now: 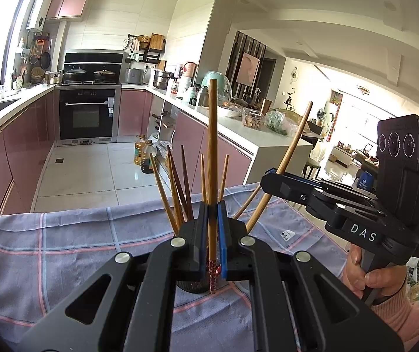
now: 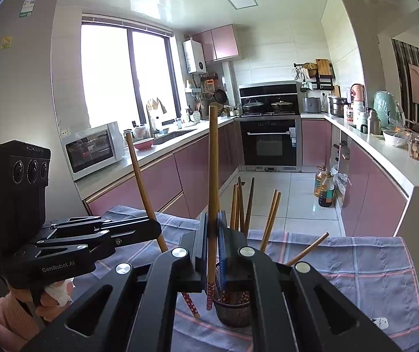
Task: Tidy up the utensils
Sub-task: 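Lower the chopstick into the mesh cup with the left gripper while the right gripper holds its chopstick above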
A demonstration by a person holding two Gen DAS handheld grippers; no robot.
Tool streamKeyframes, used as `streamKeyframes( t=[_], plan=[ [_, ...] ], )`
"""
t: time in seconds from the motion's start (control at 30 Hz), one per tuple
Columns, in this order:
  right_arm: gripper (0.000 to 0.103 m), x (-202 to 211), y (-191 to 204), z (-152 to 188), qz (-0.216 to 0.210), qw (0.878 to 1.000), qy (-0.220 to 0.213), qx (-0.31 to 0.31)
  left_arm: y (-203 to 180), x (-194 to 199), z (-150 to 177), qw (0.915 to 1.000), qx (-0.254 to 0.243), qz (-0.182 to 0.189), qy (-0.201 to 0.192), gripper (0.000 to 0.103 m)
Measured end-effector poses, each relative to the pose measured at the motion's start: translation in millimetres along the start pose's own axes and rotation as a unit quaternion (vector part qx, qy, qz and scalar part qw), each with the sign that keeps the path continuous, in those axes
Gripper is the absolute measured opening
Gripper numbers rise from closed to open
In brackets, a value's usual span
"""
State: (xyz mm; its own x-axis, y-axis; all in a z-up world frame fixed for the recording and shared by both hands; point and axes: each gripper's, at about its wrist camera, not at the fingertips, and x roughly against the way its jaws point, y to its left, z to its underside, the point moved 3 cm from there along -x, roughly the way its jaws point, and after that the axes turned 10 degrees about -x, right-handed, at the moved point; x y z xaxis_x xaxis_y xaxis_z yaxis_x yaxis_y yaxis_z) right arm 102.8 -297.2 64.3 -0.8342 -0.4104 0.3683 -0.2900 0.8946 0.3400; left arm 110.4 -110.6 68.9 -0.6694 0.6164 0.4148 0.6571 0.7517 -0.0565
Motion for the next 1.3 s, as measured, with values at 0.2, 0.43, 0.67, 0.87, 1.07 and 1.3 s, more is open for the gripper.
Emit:
streamKeyframes(
  t=[0.2,0.43,0.67,0.87,1.07,1.3],
  plan=[
    [0.006,0.8,0.3,2.2,0.001,1.0,-0.001,0.0,0.4,-0.4,-0.1,1.0,-0.002,-0.001,-0.001,0.007],
    [0.006,0.1,0.3,-1.0,0.001,1.0,-0.003,0.002,1.3,0.7,-2.7,1.0,-0.002,-0.002,-0.006,0.007],
    [0.006,-0.7,1.0,-1.3,0.001,1.0,-0.006,0.004,1.6,1.8,-7.6,0.9999,-0.004,-0.002,-0.014,0.007],
    [0.006,-0.5,0.9,-4.7,0.003,1.0,-0.012,0.002,4.1,2.1,-12.2,0.9998,-0.004,-0.003,-0.02,0.007],
    [0.006,-2.7,2.6,-9.6,0.005,1.0,-0.017,0.002,4.5,2.6,-17.5,0.9996,-0.007,-0.009,-0.027,0.007],
    [0.006,-8.4,1.0,-11.4,0.01,1.0,-0.018,-0.004,2.8,0.2,-18.5,0.9995,-0.01,-0.014,-0.028,0.007]
  ],
)
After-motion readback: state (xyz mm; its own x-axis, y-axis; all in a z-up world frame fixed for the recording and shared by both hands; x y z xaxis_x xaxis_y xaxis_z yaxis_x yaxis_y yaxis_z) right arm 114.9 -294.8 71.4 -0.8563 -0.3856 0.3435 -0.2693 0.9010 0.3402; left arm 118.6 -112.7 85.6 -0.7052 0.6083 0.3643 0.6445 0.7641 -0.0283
